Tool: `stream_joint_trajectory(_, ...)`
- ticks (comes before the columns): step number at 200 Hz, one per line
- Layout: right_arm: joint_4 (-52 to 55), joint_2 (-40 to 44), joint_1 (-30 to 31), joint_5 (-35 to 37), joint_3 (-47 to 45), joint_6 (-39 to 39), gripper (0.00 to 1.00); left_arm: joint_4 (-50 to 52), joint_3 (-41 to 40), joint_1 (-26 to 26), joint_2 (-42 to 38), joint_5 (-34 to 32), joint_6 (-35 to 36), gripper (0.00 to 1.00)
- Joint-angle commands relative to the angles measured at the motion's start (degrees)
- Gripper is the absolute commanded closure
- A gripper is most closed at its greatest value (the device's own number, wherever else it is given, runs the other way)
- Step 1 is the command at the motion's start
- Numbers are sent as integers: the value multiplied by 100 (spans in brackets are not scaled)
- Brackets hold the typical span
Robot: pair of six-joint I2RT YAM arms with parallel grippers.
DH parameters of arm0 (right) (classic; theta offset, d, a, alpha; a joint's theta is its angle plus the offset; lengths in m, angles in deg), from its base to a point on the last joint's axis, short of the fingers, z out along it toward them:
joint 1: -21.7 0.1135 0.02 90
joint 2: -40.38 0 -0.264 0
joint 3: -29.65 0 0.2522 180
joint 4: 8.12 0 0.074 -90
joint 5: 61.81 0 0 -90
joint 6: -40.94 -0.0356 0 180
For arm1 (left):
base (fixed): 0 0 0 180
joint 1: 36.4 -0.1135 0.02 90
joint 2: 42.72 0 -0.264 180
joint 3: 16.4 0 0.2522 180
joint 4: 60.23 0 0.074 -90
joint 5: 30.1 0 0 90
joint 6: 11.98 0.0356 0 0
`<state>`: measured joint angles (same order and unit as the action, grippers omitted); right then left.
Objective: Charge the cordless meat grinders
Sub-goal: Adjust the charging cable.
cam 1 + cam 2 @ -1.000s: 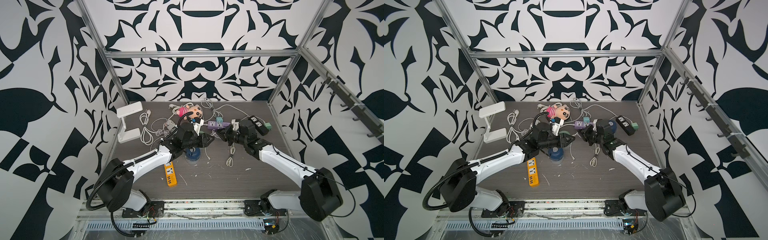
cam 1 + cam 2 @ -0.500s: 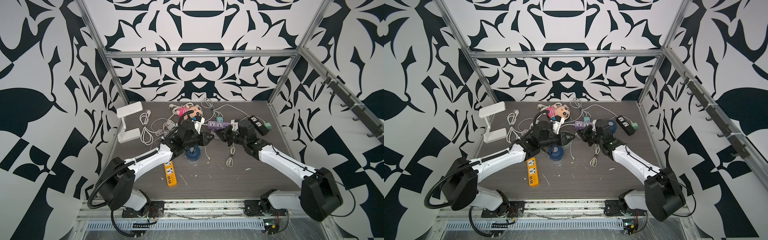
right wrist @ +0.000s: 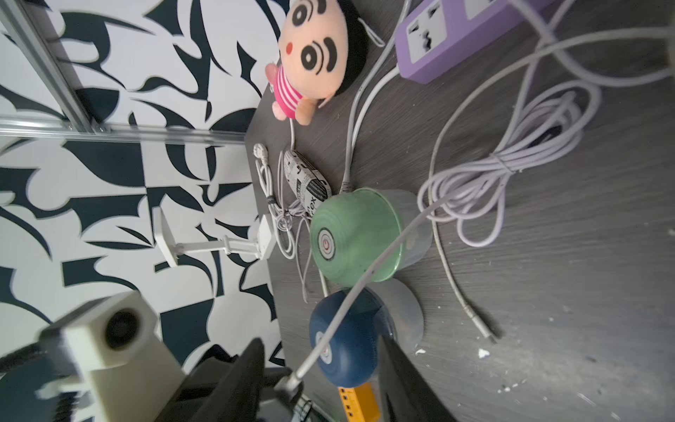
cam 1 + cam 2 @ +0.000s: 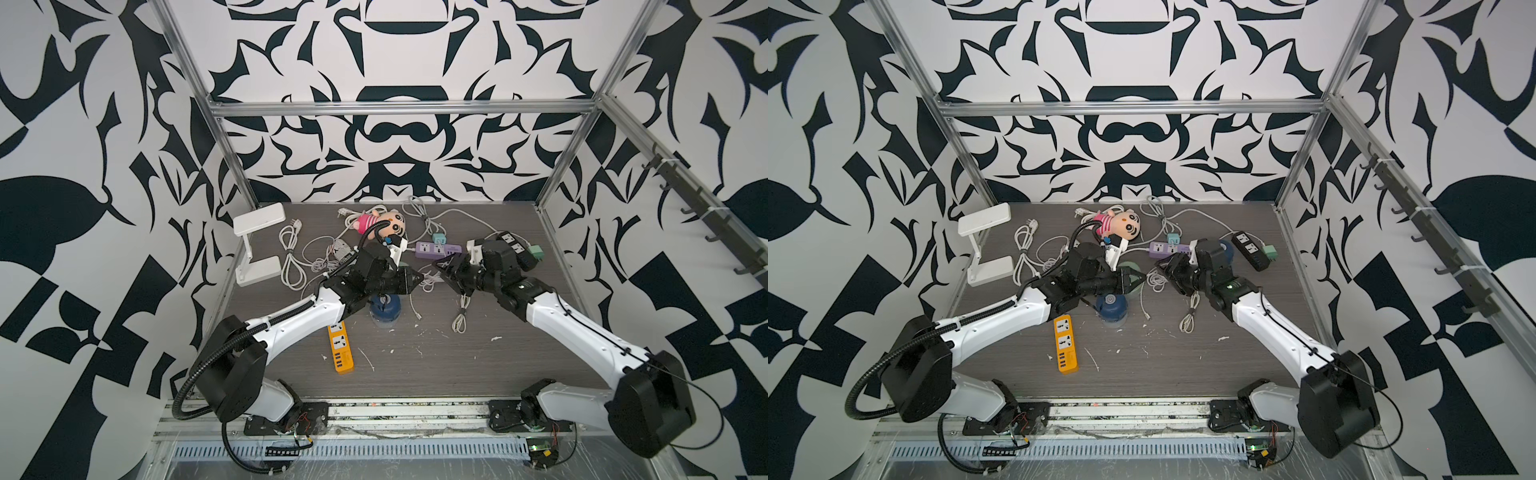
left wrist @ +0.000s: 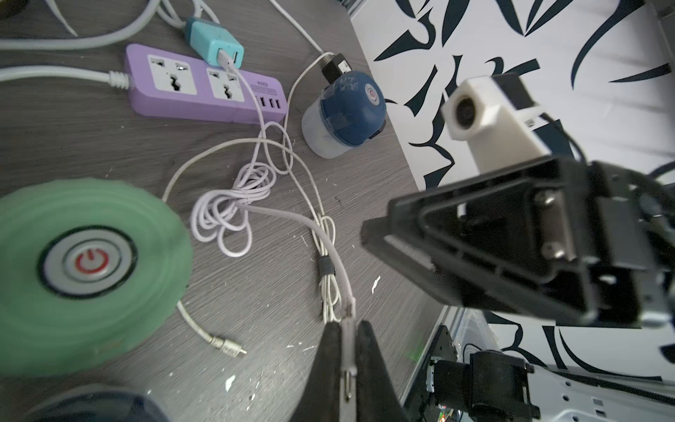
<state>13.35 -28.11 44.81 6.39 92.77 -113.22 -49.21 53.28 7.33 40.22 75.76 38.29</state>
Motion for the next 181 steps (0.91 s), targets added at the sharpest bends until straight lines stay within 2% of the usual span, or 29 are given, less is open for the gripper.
stream_joint_trajectory(1, 1252, 530, -179, 343, 559, 1333, 26, 1095, 446, -13, -258, 125, 274, 100)
stream_joint_trajectory(19, 1697, 876, -200, 720, 774, 2227, 25, 2012, 769, -20, -217, 378, 516, 100)
stream_joint_trajectory(31, 1636, 1180, -202, 929, 701, 2797, 30, 2488, 902, -38, -176, 551, 620, 100)
stream_joint_trajectory(48, 1037, 1637, -185, 913, 302, 3515, 32, 2993, 998, -145, -103, 1034, 702, 100)
stream_joint_trajectory(61, 563, 1890, -128, 692, -34, 4006, 37, 3294, 1040, -270, -15, 1468, 746, 100)
stream_joint_trajectory(83, 2, 2153, 387, 859, -469, 4868, 39, 3674, 1068, -420, 67, 1893, 877, 100)
stream_joint_trajectory(112, 42, 1870, 1631, 1643, -499, 6102, 37, 4127, 1150, -469, 71, 2031, 1131, 100)
stream_joint_trajectory(128, 116, 1581, 2121, 1552, -446, 6715, 30, 4192, 1091, -496, 3, 2161, 1177, 100)
stream_joint_trajectory(144, 122, 1303, 2370, 1424, -405, 7109, 28, 4238, 997, -538, -79, 2261, 1208, 100)
stream_joint_trajectory(181, 103, 896, 2572, 1085, -372, 7731, 37, 4414, 828, -641, -186, 2425, 1308, 100)
